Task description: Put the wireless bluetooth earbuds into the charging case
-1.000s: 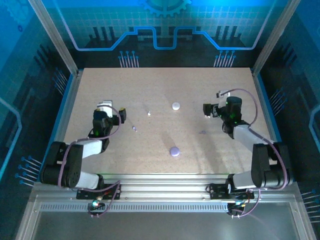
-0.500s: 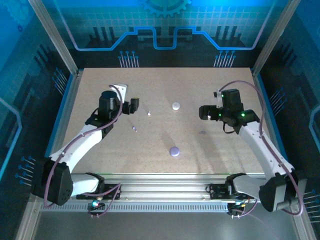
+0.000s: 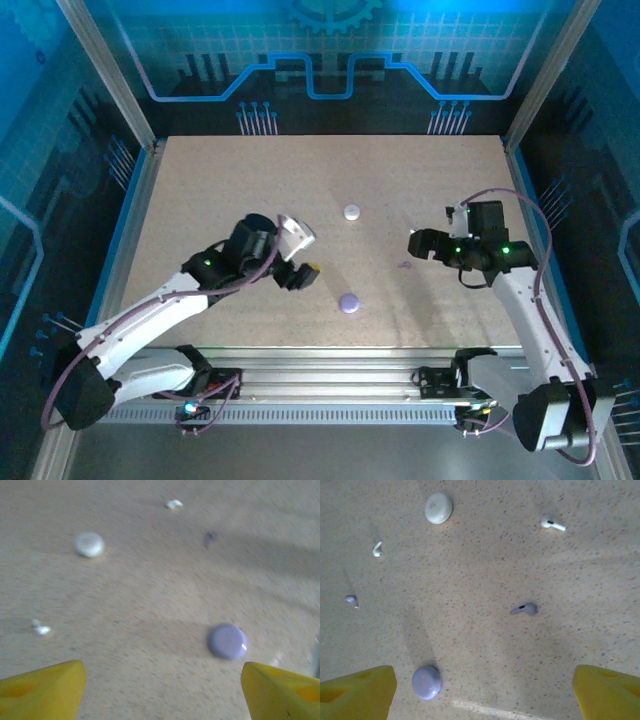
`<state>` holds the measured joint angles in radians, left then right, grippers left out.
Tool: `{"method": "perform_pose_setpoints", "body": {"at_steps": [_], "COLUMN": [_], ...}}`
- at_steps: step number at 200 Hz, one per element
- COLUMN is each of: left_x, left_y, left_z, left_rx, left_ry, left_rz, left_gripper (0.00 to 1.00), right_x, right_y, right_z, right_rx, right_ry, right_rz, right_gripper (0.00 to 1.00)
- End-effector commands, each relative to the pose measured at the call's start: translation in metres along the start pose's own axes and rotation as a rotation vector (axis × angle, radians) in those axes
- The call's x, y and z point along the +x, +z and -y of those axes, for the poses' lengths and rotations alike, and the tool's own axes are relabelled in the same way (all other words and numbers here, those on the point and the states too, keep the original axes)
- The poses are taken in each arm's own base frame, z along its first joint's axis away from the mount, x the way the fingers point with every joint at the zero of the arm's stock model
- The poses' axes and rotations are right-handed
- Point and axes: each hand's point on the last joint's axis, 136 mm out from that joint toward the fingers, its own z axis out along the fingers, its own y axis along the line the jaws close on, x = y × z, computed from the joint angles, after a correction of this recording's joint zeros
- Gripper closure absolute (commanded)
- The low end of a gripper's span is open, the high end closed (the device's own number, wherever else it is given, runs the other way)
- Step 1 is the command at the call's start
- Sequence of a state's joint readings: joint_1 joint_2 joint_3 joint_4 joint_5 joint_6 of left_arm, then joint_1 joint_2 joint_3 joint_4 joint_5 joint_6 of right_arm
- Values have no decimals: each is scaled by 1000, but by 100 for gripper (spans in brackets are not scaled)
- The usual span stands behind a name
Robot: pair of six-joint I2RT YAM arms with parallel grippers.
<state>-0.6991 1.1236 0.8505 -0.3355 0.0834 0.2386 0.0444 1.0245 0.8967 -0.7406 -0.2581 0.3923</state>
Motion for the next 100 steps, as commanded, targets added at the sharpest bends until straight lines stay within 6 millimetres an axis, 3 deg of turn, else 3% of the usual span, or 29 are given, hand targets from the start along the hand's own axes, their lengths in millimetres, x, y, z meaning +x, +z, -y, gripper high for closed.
{"method": "perform_pose_setpoints", "body": {"at_steps": [1, 46, 100], "left_x": [24, 58, 73], "left_y": [10, 39, 77], "left_z": [32, 85, 91], "left_rx": [91, 224, 204], "left_ry": [114, 261, 245], "left_rz": [-154, -368, -480], "left_gripper": [19, 23, 23], "right_x": [4, 7, 15], "right_y": [1, 4, -1], "right_z": [-9, 0, 0], "right_rx": [-112, -185, -212], "right_ry": [40, 119, 141], "right_rz": [-42, -39, -22], "right_gripper": [10, 12, 12]}}
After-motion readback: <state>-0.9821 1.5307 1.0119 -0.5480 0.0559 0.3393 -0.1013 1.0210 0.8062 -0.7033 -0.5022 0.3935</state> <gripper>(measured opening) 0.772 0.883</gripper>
